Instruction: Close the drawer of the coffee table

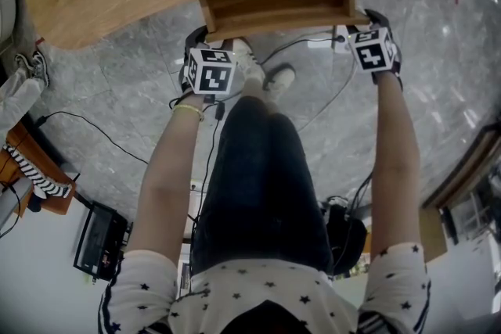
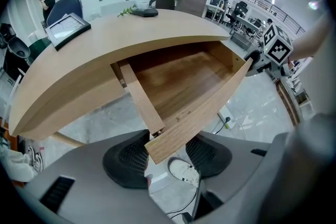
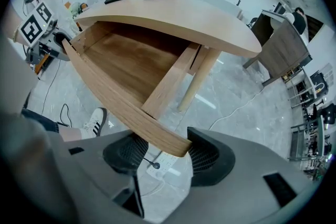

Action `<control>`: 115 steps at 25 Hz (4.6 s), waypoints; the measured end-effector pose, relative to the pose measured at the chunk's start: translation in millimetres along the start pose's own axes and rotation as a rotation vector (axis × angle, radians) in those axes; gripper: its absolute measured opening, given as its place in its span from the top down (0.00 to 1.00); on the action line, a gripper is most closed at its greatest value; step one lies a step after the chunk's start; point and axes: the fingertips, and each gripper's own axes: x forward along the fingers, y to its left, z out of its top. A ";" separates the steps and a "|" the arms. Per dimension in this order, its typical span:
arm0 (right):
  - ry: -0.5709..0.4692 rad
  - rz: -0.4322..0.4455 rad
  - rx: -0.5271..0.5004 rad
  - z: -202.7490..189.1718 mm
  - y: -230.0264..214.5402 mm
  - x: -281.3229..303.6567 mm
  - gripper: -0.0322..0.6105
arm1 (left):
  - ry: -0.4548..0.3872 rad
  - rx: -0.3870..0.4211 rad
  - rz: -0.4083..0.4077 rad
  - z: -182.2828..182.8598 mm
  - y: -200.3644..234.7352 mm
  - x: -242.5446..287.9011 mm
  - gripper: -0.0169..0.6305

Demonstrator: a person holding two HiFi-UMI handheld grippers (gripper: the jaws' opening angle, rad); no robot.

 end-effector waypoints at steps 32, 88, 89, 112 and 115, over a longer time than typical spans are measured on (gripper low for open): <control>-0.007 -0.009 -0.004 30.9 -23.4 5.2 0.57 | -0.041 -0.018 0.015 33.2 19.8 3.6 0.63; -0.081 -0.081 0.155 82.8 -55.5 13.1 0.57 | -0.132 -0.322 0.107 75.0 54.3 14.8 0.62; -0.086 -0.085 0.162 84.3 -56.3 13.2 0.57 | -0.136 -0.325 0.107 76.0 55.2 15.2 0.62; -0.235 -0.078 0.492 97.4 -71.1 18.7 0.59 | -0.267 -0.454 0.169 97.9 69.3 17.2 0.63; -0.259 -0.079 0.532 98.9 -70.8 20.2 0.61 | -0.279 -0.477 0.177 99.3 70.8 17.6 0.63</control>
